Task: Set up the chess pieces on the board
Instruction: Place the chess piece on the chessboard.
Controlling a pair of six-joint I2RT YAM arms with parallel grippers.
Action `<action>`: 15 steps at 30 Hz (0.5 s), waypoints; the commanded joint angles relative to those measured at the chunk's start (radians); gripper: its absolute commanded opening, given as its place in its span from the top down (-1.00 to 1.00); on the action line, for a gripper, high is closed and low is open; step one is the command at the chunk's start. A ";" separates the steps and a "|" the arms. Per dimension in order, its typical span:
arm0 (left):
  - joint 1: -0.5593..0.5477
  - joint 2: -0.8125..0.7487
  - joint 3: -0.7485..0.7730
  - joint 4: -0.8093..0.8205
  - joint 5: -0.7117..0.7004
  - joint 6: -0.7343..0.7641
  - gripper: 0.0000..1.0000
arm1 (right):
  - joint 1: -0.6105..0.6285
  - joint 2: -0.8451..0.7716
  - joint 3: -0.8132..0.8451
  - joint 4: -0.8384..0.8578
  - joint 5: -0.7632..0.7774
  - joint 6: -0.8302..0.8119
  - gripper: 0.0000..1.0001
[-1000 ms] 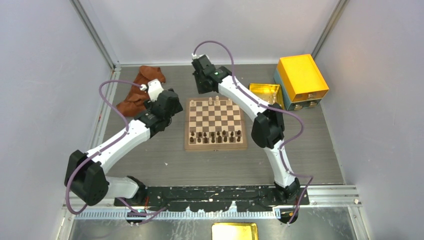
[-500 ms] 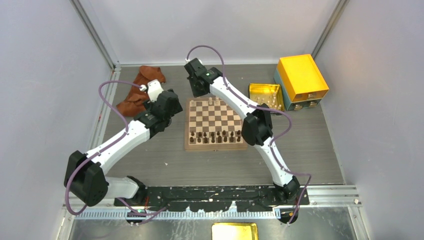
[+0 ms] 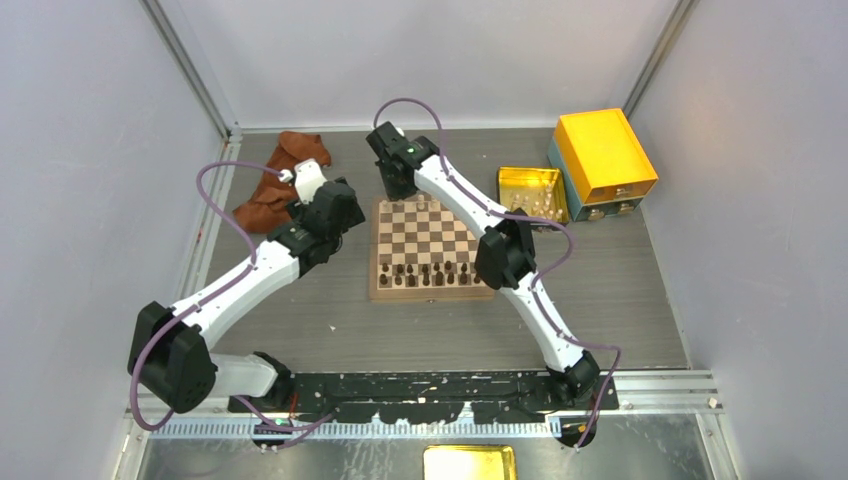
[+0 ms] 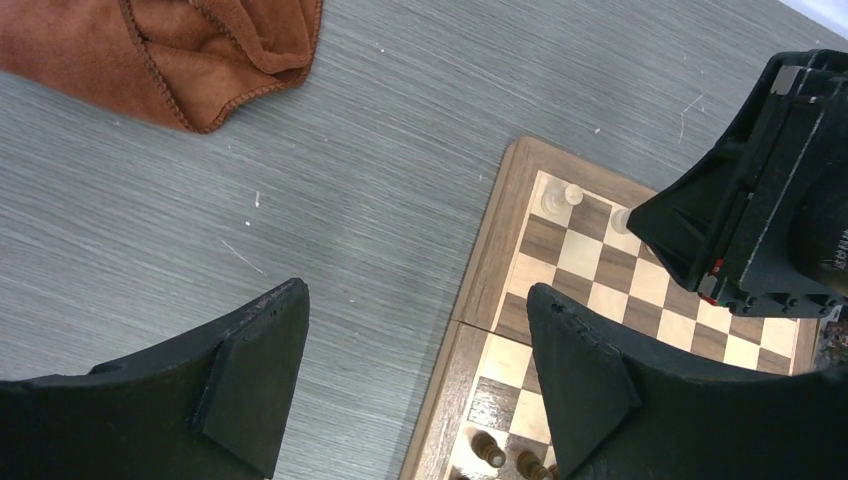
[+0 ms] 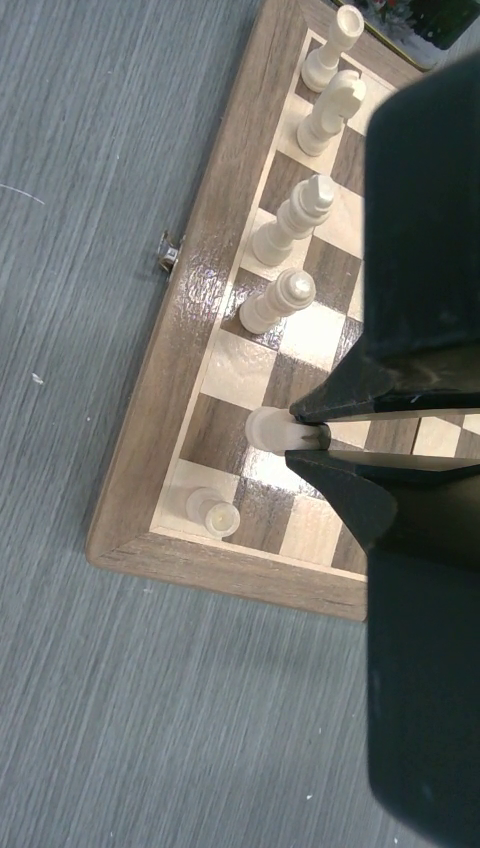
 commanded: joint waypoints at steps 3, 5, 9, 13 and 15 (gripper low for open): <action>0.005 -0.034 -0.006 0.052 -0.023 -0.012 -0.61 | 0.008 0.010 0.058 -0.011 -0.005 0.012 0.99; 0.004 -0.034 -0.006 0.052 -0.024 -0.011 -0.61 | 0.008 0.020 0.064 -0.012 -0.009 0.013 0.99; 0.006 -0.036 -0.009 0.056 -0.022 -0.009 -0.61 | 0.006 0.031 0.069 -0.003 -0.021 0.019 0.99; 0.007 -0.031 -0.013 0.060 -0.019 -0.008 -0.61 | 0.007 0.045 0.088 0.001 -0.025 0.020 0.99; 0.009 -0.030 -0.016 0.061 -0.017 -0.009 -0.61 | 0.007 0.056 0.107 -0.006 -0.029 0.020 0.99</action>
